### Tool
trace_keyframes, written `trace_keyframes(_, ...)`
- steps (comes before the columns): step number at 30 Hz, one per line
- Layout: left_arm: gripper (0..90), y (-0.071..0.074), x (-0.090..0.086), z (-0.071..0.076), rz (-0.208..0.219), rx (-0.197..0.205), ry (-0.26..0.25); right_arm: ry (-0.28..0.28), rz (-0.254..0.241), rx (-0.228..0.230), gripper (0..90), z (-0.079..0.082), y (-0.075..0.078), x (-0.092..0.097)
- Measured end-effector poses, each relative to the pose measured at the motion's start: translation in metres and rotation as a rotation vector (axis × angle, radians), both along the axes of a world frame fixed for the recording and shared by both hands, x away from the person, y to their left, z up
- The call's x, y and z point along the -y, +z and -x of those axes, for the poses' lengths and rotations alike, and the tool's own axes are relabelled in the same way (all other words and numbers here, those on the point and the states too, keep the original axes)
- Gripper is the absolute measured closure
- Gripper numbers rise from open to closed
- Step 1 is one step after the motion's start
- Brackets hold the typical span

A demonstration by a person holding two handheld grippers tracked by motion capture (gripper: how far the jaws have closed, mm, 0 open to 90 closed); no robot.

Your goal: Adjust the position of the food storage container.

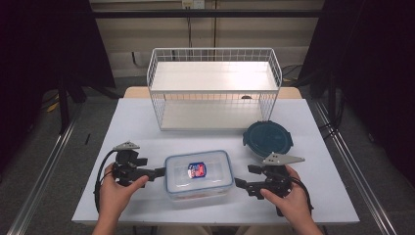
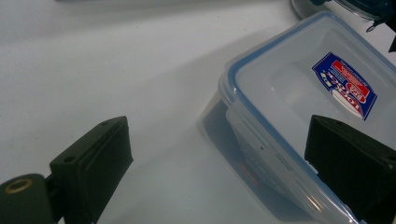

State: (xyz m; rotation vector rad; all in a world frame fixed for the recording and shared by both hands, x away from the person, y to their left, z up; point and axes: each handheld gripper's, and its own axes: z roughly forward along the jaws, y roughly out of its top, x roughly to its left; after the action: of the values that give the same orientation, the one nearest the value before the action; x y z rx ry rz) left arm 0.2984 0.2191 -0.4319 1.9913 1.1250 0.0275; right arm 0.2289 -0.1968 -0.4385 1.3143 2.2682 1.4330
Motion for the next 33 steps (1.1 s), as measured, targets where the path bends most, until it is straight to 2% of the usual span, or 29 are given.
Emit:
trace_keyframes(1,7.0,-0.001,0.000,0.001,0.008,-0.008,0.002,0.001,-0.035,-0.029,30.3,-0.003,0.000,-0.001)
trace_keyframes(3,7.0,-0.001,0.000,0.002,0.008,-0.009,0.003,0.001,-0.030,-0.035,30.4,-0.005,-0.001,-0.003)
trace_keyframes(5,7.1,-0.001,0.000,0.003,0.010,-0.017,-0.003,-0.016,-0.063,-0.052,30.5,-0.008,-0.002,-0.004)
trace_keyframes(6,7.2,-0.001,0.000,0.003,0.010,-0.017,-0.003,-0.016,-0.063,-0.052,30.5,-0.008,-0.002,-0.004)
trace_keyframes(7,7.4,-0.002,0.001,0.005,0.006,-0.017,-0.005,-0.019,-0.087,-0.067,31.8,-0.012,-0.002,-0.006)
trace_keyframes(8,7.4,-0.002,0.001,0.005,0.006,-0.017,-0.005,-0.019,-0.087,-0.067,31.8,-0.012,-0.002,-0.006)
trace_keyframes(10,7.5,-0.003,0.001,0.005,0.004,-0.017,-0.010,-0.034,-0.113,-0.102,32.0,-0.016,-0.003,-0.009)
trace_keyframes(12,8.6,-0.004,0.001,0.007,0.025,-0.026,-0.011,-0.057,-0.153,-0.119,33.3,-0.020,-0.004,-0.012)
trace_keyframes(15,9.3,-0.004,0.000,0.007,0.014,-0.029,-0.018,-0.065,-0.163,-0.129,33.1,-0.023,-0.005,-0.014)
trace_keyframes(19,11.4,-0.006,0.000,0.010,0.038,-0.040,-0.011,-0.088,-0.165,-0.128,33.6,-0.030,-0.010,-0.017)
trace_keyframes(21,11.6,-0.006,0.000,0.012,0.039,-0.028,-0.010,-0.096,-0.163,-0.155,33.5,-0.031,-0.012,-0.018)
trace_keyframes(23,12.3,-0.007,0.002,0.013,0.042,-0.024,-0.015,-0.110,-0.154,-0.159,34.3,-0.033,-0.014,-0.018)
trace_keyframes(26,13.1,-0.008,0.006,0.015,0.038,-0.028,-0.027,-0.099,-0.161,-0.184,34.5,-0.033,-0.017,-0.019)
trace_keyframes(30,14.3,-0.009,0.009,0.017,0.050,-0.033,-0.030,-0.101,-0.169,-0.198,34.6,-0.034,-0.019,-0.022)
trace_keyframes(33,14.9,-0.012,0.010,0.019,0.085,-0.043,-0.020,-0.104,-0.184,-0.210,35.6,-0.034,-0.019,-0.022)
